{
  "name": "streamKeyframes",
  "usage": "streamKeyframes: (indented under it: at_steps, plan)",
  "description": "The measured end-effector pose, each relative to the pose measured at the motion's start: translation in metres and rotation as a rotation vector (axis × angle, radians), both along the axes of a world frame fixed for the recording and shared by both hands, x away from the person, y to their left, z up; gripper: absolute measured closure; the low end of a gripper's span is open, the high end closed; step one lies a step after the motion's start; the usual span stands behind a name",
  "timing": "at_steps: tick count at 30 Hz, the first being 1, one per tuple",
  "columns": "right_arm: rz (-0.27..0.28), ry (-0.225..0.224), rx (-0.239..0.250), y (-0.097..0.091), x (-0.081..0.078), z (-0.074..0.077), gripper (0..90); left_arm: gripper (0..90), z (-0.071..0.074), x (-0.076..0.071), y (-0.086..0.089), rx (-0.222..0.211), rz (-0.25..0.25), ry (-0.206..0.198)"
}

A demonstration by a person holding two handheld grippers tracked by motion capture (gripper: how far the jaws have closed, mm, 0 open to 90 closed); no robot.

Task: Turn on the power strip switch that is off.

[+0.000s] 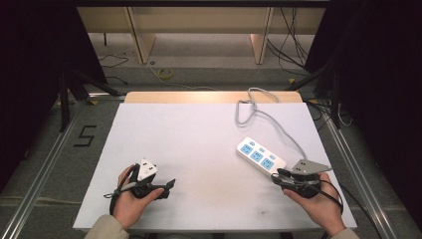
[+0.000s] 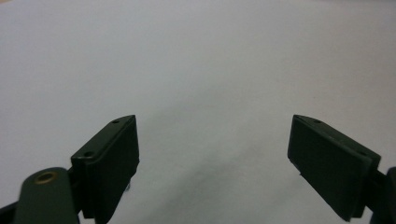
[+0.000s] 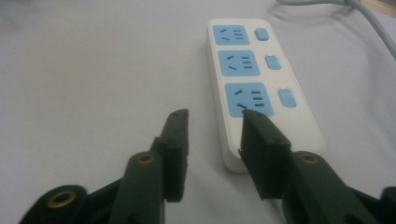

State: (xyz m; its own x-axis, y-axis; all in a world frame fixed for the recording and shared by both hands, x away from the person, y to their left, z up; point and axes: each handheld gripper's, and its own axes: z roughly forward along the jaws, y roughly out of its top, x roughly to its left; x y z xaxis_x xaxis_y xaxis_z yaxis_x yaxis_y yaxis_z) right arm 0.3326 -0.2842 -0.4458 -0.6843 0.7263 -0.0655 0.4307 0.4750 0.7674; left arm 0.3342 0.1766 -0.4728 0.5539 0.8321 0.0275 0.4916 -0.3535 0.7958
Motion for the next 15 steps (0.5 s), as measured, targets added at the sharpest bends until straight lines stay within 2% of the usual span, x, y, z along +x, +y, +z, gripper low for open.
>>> streamKeyframes:
  at_steps: [3,5,8,15]
  plan:
    - [0.027,0.030,-0.022,0.003,0.005,0.001,76.0,16.3,0.000,0.000,0.001,0.001,0.003,0.000]
    - [0.033,0.042,-0.054,0.005,0.010,0.003,81.4,16.3,0.000,0.000,0.000,-0.002,0.003,-0.004]
    - [0.026,0.053,-0.072,0.008,0.015,0.007,88.8,16.3,0.000,0.000,0.000,-0.001,0.004,-0.007]
    - [-0.001,0.089,-0.109,0.010,0.030,0.018,90.0,16.4,0.000,0.000,0.001,-0.003,0.004,-0.003]
